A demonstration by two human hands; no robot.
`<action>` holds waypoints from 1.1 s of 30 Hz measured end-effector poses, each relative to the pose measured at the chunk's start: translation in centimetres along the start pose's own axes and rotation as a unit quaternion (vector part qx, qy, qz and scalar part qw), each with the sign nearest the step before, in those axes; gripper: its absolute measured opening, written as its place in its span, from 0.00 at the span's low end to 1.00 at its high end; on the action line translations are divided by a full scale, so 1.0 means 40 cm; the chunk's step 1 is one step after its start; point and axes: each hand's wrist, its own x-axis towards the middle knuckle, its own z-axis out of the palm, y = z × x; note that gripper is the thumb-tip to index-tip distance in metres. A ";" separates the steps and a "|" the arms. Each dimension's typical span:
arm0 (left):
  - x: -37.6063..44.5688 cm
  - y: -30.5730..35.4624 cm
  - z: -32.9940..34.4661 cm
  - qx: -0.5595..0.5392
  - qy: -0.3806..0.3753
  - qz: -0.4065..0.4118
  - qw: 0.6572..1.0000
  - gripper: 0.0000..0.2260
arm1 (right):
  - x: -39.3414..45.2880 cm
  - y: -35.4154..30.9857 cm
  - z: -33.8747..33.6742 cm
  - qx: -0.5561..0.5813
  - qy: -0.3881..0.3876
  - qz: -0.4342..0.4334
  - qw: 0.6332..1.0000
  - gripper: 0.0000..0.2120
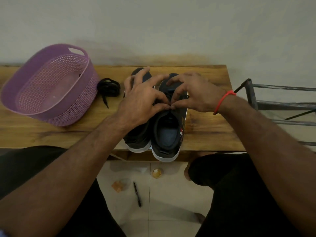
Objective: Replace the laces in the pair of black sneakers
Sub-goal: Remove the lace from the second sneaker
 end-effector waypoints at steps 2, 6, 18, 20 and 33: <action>0.000 0.000 0.000 0.018 0.002 0.011 1.000 0.08 | -0.001 -0.003 0.000 -0.008 -0.004 0.007 1.000 0.05; 0.000 -0.007 -0.005 0.015 -0.002 -0.004 1.000 0.07 | 0.001 0.009 -0.003 0.019 -0.001 0.012 1.000 0.04; 0.001 -0.011 0.009 -0.022 -0.018 -0.036 0.999 0.12 | 0.003 0.025 -0.002 0.073 -0.016 -0.007 0.997 0.07; 0.003 -0.005 0.008 -0.030 -0.010 -0.050 0.998 0.08 | 0.004 0.026 -0.004 0.067 -0.004 -0.007 0.998 0.03; 0.002 0.000 0.022 -0.117 -0.082 -0.059 0.988 0.01 | -0.017 0.008 -0.031 0.185 -0.049 0.033 0.981 0.05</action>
